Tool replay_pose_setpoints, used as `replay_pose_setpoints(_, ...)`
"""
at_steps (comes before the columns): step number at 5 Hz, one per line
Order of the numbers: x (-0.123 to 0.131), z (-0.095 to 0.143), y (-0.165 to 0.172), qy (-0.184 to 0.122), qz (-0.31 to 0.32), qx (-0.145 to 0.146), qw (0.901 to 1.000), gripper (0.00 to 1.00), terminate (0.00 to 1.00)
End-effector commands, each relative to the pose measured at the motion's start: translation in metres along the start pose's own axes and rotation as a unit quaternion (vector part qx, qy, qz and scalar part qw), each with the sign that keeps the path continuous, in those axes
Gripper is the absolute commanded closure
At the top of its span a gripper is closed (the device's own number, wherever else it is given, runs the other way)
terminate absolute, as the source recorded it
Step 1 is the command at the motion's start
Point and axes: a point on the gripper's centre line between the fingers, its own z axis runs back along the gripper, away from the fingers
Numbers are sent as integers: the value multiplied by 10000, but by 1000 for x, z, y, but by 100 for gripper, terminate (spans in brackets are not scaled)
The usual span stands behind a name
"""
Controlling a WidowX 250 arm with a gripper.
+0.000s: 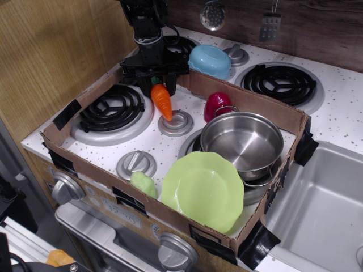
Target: Put carrot on plate
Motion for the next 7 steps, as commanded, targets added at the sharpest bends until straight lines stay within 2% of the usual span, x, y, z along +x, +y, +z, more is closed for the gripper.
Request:
replay_pose_setpoints(1,6,24,4,-231,-415,219,9986,100,0)
replay_pose_setpoints(4,-4,82,5,-556,-83,821,9950,100,0)
replay_pose_setpoints(5,-20,99,-7,-1014,314,840,9908,100,0)
replay_pose_setpoints(6,-43,108,-26,-1285,711,975,9843,100,0)
replay_pose_setpoints(7,-67,104,-41,-1541,1101,1013,9767,100,0)
